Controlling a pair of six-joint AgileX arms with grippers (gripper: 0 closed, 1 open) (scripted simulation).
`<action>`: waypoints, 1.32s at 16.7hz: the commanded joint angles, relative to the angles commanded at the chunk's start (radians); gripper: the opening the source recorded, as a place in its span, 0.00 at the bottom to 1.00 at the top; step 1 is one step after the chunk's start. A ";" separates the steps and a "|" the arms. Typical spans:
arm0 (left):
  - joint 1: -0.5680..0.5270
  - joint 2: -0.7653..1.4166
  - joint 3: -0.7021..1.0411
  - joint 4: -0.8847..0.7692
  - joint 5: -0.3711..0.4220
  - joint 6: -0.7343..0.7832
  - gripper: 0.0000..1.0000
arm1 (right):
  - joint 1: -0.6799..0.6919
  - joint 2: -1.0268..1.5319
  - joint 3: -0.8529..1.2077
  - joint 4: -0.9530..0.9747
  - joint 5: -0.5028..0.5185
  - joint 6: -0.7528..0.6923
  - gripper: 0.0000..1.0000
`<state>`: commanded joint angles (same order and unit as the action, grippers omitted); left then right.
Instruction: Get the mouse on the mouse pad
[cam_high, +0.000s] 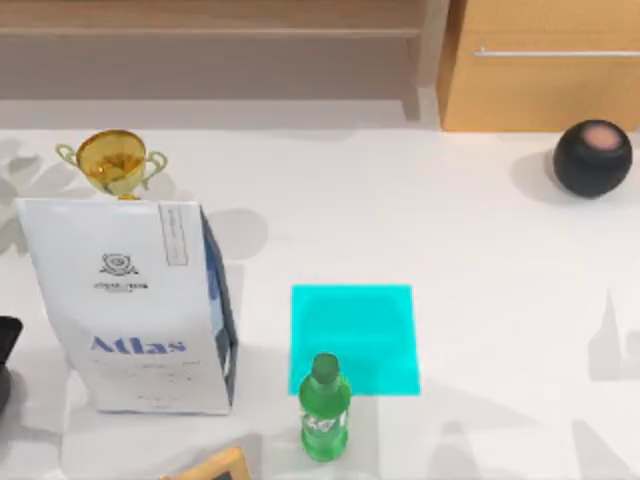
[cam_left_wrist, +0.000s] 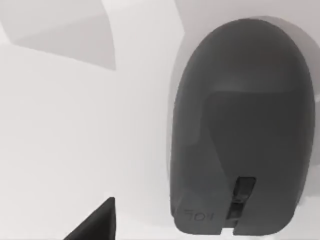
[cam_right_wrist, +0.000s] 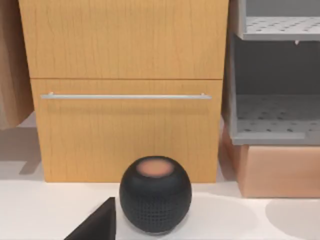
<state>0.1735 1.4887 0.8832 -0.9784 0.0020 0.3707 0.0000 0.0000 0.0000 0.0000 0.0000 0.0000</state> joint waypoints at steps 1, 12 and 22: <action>0.001 0.020 -0.022 0.042 0.000 0.001 1.00 | 0.000 0.000 0.000 0.000 0.000 0.000 1.00; 0.001 0.179 -0.199 0.386 0.000 0.003 1.00 | 0.000 0.000 0.000 0.000 0.000 0.000 1.00; 0.001 0.179 -0.199 0.386 0.000 0.003 0.32 | 0.000 0.000 0.000 0.000 0.000 0.000 1.00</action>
<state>0.1742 1.6680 0.6840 -0.5923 0.0018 0.3741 0.0000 0.0000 0.0000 0.0000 0.0000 0.0000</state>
